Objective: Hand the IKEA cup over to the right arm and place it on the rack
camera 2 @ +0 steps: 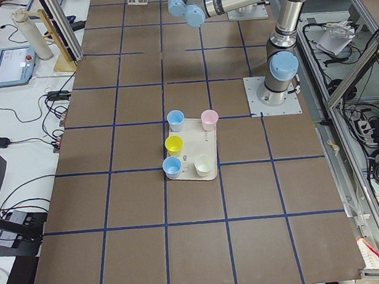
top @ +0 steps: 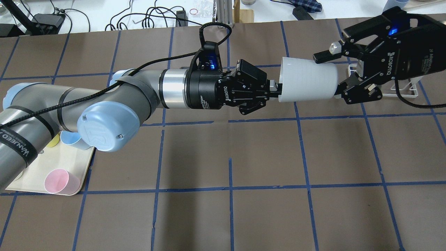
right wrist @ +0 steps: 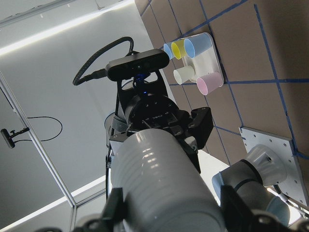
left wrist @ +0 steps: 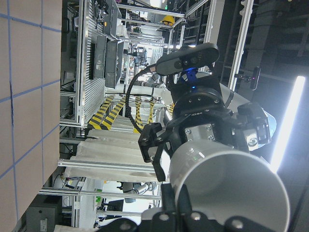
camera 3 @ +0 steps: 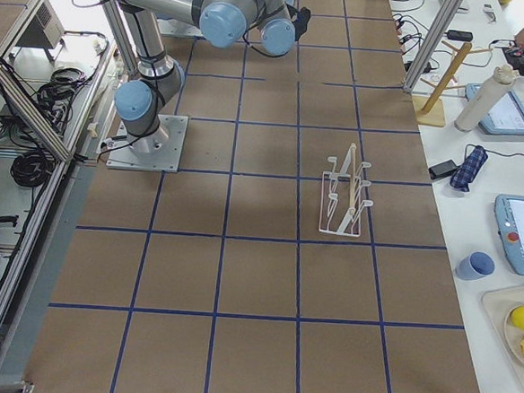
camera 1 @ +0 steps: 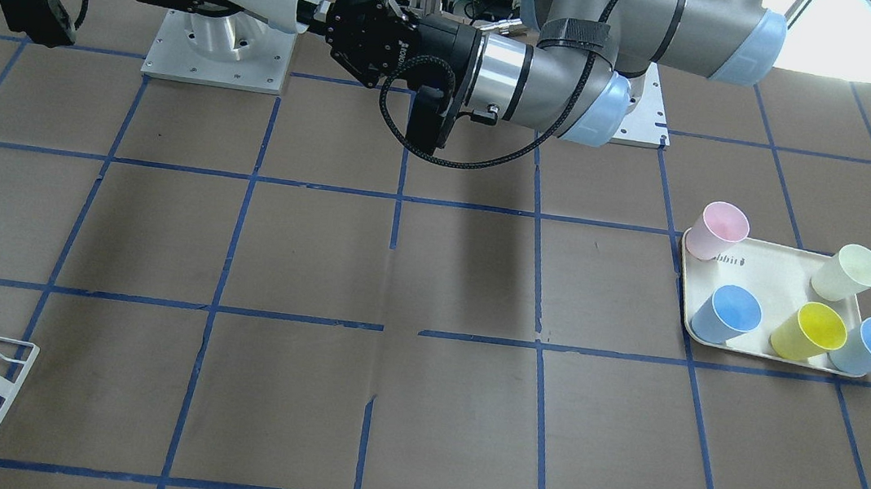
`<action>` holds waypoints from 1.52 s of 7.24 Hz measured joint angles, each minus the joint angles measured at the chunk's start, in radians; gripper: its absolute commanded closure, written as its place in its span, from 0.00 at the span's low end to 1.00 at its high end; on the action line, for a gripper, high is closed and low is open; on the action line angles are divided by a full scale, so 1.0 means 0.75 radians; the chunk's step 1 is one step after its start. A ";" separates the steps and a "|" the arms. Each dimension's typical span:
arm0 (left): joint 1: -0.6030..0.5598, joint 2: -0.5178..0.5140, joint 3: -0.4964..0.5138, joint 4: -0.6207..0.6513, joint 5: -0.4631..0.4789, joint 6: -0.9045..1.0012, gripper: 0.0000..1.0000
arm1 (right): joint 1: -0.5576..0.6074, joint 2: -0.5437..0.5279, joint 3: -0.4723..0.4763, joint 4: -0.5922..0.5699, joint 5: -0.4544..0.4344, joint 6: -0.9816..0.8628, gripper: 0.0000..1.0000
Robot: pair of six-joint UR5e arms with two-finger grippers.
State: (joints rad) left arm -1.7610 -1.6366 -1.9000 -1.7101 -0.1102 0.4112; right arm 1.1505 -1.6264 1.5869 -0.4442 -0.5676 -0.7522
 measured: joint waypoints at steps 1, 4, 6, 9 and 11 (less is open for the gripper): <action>0.000 0.000 0.001 0.000 0.002 0.000 0.91 | 0.000 -0.012 0.000 0.001 0.000 0.001 0.48; 0.000 -0.001 0.002 0.001 0.007 -0.017 0.64 | -0.005 -0.029 -0.001 0.001 0.000 0.002 0.51; 0.000 0.000 0.003 0.001 0.008 -0.022 0.63 | -0.006 -0.029 -0.004 0.000 -0.002 0.003 0.57; 0.000 0.002 0.004 0.000 0.008 -0.026 0.61 | -0.006 -0.028 -0.012 0.000 0.000 0.005 0.74; 0.002 0.014 0.005 0.000 0.013 -0.039 0.59 | -0.014 -0.024 -0.032 -0.001 0.001 0.009 0.74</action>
State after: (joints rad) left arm -1.7595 -1.6259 -1.8966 -1.7101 -0.1006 0.3823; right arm 1.1400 -1.6447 1.5628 -0.4451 -0.5668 -0.7457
